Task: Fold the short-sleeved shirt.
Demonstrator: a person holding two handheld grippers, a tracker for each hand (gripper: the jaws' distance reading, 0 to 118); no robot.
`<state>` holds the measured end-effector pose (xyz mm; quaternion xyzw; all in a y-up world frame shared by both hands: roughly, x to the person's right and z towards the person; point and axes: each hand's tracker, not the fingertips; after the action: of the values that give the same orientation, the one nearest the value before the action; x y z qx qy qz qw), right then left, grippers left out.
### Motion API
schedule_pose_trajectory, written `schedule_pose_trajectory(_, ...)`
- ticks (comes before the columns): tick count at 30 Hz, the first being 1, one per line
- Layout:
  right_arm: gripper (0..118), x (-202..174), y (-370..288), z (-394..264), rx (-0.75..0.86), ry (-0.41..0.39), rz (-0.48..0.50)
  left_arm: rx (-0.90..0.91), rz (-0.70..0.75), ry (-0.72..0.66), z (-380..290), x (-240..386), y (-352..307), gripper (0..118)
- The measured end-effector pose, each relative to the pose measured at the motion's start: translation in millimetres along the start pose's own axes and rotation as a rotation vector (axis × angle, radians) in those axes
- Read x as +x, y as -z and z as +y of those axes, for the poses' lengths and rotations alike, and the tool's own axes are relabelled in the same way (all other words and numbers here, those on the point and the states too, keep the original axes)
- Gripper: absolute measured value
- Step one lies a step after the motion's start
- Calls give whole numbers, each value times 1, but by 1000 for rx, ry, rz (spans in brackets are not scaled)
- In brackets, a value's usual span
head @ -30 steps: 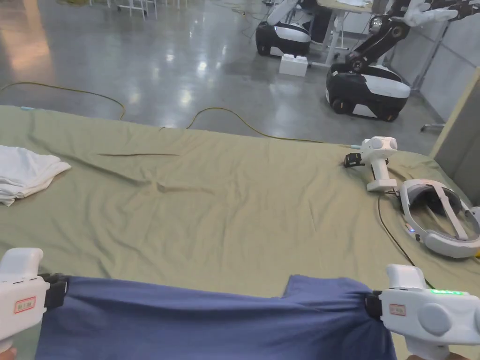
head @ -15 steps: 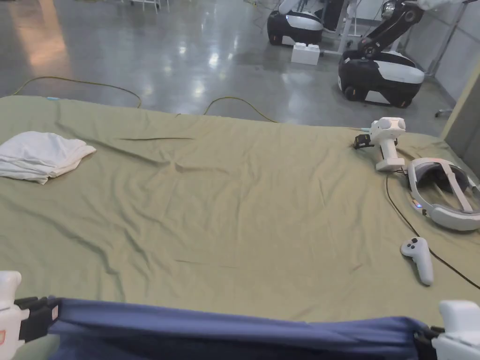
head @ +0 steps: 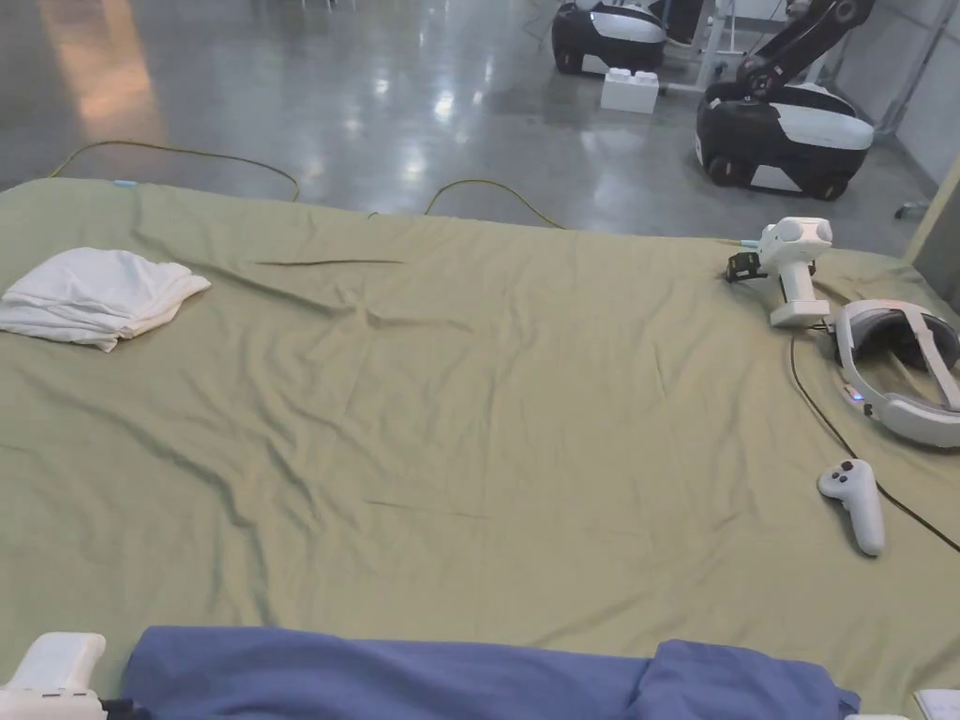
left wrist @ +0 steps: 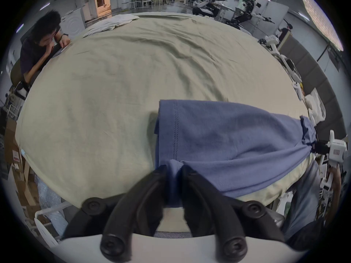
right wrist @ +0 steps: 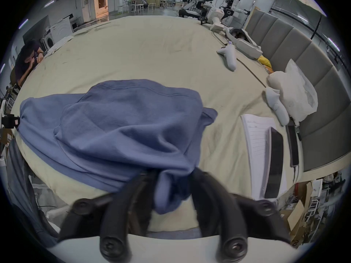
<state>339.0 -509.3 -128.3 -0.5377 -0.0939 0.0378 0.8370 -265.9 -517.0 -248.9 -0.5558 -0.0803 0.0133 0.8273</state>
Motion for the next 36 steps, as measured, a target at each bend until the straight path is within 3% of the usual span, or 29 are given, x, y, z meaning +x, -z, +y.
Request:
schedule_pose_trajectory(2, 60, 3, -10, 3, 3, 0, -35, 22, 29, -6, 2, 3, -9, 50)
schedule_pose_trajectory(7, 61, 7, -50, 24, 145, 14, -76, 185, 17, -24, 20, 3, -35, 50)
schedule_pose_trajectory(12, 62, -16, -97, 64, 440, 55, -40, 427, -28, -23, 50, 40, -71, 50)
schedule_pose_trajectory(17, 62, -42, -123, 98, 591, 70, -89, 601, -57, 21, 78, 84, -101, 50)
schedule_pose_trajectory(19, 61, -48, -132, 105, 652, 80, -60, 650, -72, 47, 84, 98, -111, 50)
schedule_pose_trajectory(21, 54, -57, -143, 109, 733, 96, -4, 703, -58, 75, 90, 107, -115, 50)
schedule_pose_trajectory(22, 44, -62, -148, 111, 772, 101, 7, 731, -50, 84, 92, 111, -117, 50)
schedule_pose_trajectory(23, 31, -68, -154, 112, 834, 105, 8, 766, -41, 92, 93, 117, -122, 49)
schedule_pose_trajectory(25, 23, -82, -164, 115, 951, 114, -20, 847, -17, 88, 93, 126, -132, 48)
schedule_pose_trajectory(27, 12, -95, -172, 120, 1039, 140, -27, 928, 17, 89, 91, 136, -142, 40)
schedule_pose_trajectory(29, 0, -106, -175, 127, 1092, 163, -22, 994, 43, 100, 89, 144, -150, 13)
schedule_pose_trajectory(30, 0, -111, -175, 129, 1101, 174, -35, 1015, 62, 106, 88, 148, -153, 7)
schedule_pose_trajectory(36, 0, -126, -171, 136, 1131, 199, -14, 1026, 80, 103, 83, 148, -157, 1)
